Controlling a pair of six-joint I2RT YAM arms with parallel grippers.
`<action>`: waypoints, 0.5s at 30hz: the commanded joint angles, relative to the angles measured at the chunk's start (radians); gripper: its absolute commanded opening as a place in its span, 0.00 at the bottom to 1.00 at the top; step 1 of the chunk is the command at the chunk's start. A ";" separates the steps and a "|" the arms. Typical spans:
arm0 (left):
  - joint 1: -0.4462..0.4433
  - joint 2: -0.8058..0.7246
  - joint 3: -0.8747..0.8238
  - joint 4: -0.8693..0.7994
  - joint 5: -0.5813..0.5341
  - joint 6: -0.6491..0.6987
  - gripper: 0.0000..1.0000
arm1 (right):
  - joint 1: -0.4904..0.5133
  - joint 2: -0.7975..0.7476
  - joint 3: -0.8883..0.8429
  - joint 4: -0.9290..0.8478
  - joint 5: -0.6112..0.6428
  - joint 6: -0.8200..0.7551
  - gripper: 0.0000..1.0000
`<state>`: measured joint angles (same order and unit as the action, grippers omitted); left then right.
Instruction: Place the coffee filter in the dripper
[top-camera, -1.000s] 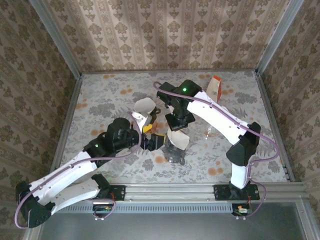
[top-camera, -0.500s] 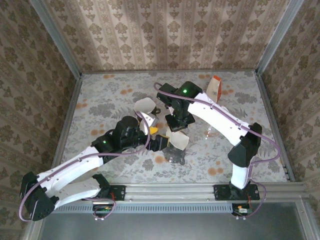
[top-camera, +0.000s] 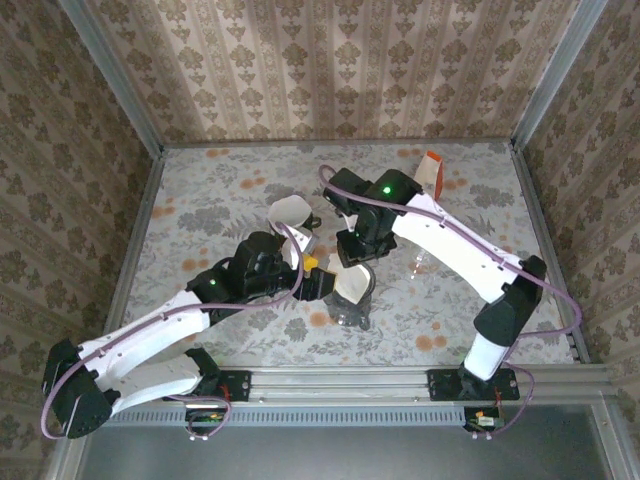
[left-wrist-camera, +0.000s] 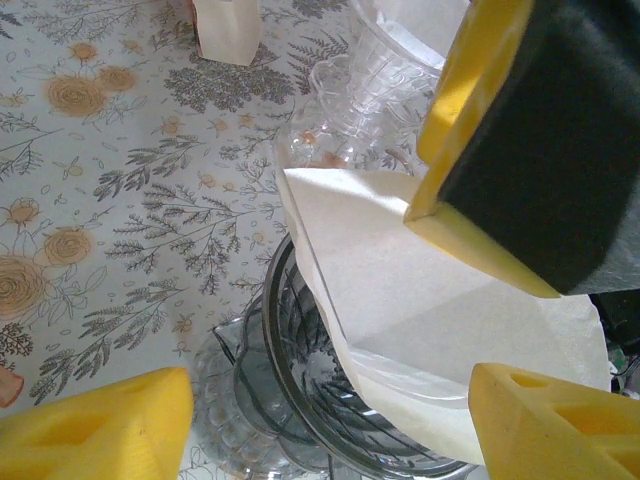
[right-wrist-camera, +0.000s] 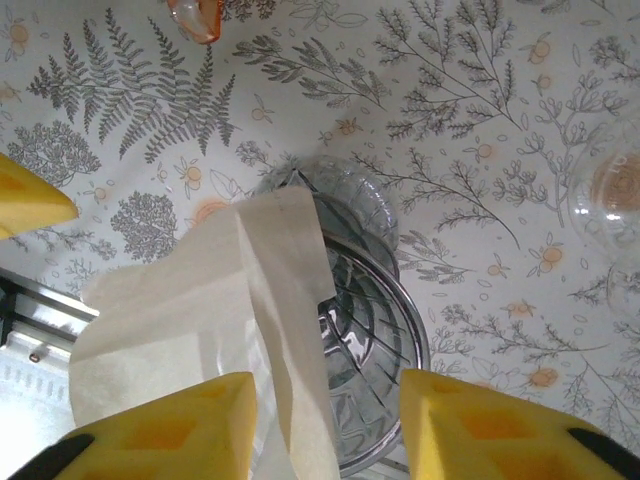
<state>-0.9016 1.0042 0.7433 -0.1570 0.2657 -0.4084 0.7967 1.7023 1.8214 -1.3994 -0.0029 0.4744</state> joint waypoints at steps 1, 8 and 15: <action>0.006 -0.001 0.019 -0.010 0.001 -0.030 0.74 | 0.004 -0.070 -0.059 0.053 0.028 -0.003 0.48; 0.006 0.006 0.035 -0.024 -0.006 -0.044 0.74 | 0.016 -0.185 -0.218 0.209 0.014 -0.024 0.50; 0.007 0.016 0.055 -0.042 -0.014 -0.046 0.74 | 0.031 -0.235 -0.286 0.288 0.015 -0.042 0.45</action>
<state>-0.9016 1.0199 0.7582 -0.1867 0.2619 -0.4412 0.8188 1.5028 1.5566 -1.1675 0.0006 0.4511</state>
